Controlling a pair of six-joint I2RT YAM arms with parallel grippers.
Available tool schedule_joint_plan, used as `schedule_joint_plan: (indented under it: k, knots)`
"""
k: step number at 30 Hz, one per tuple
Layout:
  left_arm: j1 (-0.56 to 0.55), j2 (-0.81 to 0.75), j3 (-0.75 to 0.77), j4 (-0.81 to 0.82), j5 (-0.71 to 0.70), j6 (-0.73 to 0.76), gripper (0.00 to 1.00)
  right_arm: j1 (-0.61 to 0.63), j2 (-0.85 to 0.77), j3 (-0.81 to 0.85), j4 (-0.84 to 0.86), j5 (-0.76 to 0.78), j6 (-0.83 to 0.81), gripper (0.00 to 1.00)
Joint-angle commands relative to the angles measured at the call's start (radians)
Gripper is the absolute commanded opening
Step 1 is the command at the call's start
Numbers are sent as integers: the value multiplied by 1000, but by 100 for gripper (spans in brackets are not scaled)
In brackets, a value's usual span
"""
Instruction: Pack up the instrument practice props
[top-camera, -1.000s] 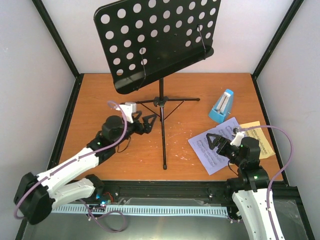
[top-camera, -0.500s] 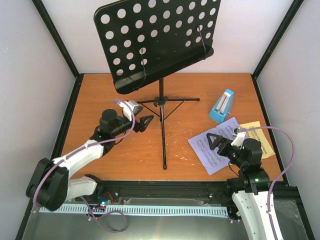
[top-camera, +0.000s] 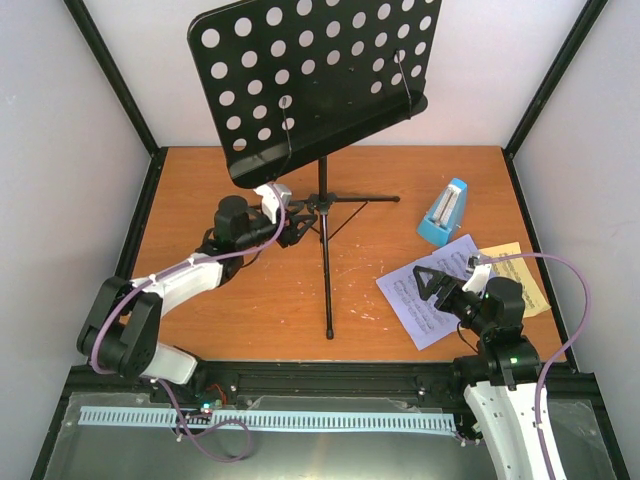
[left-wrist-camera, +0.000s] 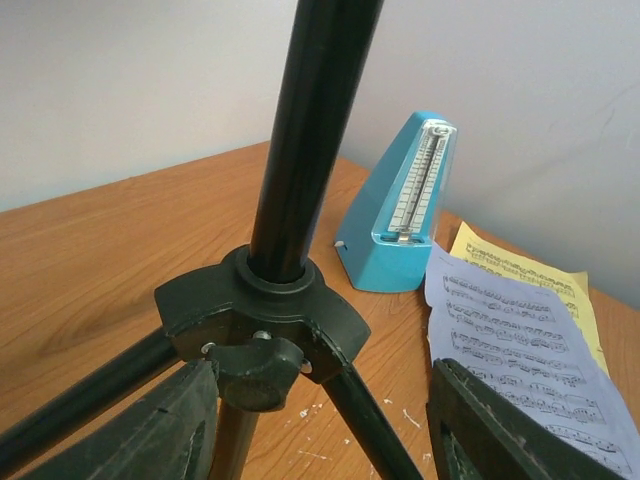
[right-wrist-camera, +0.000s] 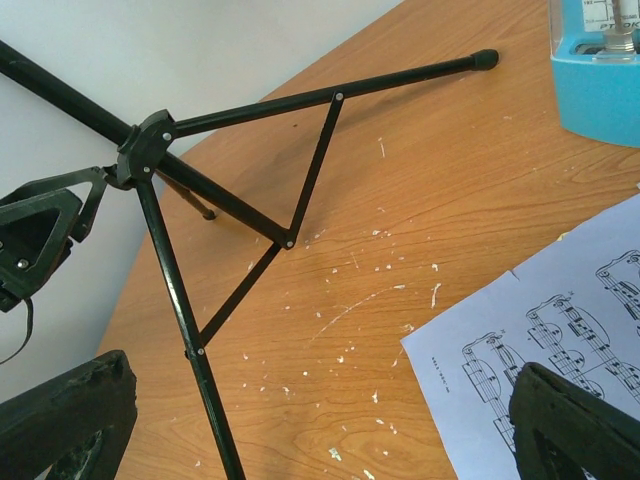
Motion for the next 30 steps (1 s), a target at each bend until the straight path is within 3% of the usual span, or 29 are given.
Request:
schedule_joint_plan:
  k: [1,12,30]
  knots:
    - [10,23,54,19,12,6,57,-4,-1,-6,21,-11,0,100]
    - [10,69,94,-4,-40,7,41,-4,3,-9,24,-14,2,100]
    - [10,104,117,-18,-22,7,43,-4,0,-10,19,-16,8,100]
